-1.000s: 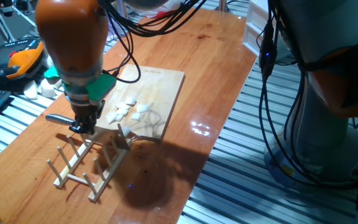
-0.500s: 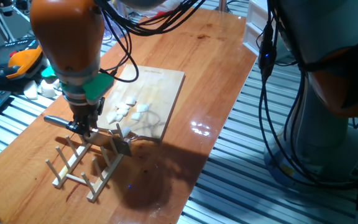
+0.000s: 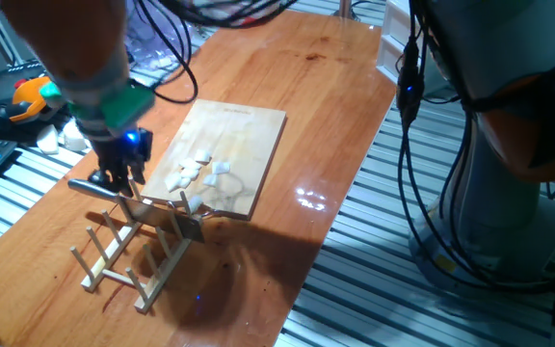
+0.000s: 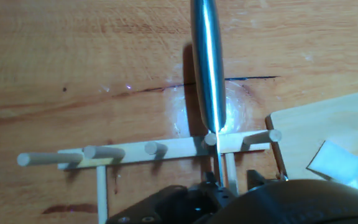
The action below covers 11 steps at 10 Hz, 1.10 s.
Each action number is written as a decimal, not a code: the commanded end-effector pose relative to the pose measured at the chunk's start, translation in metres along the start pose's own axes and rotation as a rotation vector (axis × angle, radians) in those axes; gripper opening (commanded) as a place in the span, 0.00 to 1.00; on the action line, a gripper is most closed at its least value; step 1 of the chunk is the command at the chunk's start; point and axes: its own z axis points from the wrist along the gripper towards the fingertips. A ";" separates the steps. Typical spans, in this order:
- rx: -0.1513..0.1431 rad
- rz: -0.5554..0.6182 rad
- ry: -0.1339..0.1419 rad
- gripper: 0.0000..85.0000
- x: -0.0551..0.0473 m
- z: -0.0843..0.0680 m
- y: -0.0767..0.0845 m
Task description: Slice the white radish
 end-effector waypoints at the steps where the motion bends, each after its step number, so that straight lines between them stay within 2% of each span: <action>1: -0.012 -0.015 0.009 0.20 -0.001 -0.023 -0.003; 2: -0.027 -0.034 0.029 0.00 -0.002 -0.027 -0.008; 3: -0.015 -0.049 0.035 0.00 -0.001 -0.028 -0.012; 4: -0.007 -0.060 0.026 0.00 0.001 -0.031 -0.017; 5: -0.021 -0.058 0.024 0.00 0.003 -0.039 -0.023; 6: -0.032 -0.075 0.036 0.00 0.003 -0.043 -0.029; 7: -0.043 -0.079 0.036 0.00 0.003 -0.045 -0.031; 9: -0.049 -0.080 0.011 0.00 0.002 -0.046 -0.035; 11: -0.058 -0.083 0.008 0.00 -0.004 -0.041 -0.037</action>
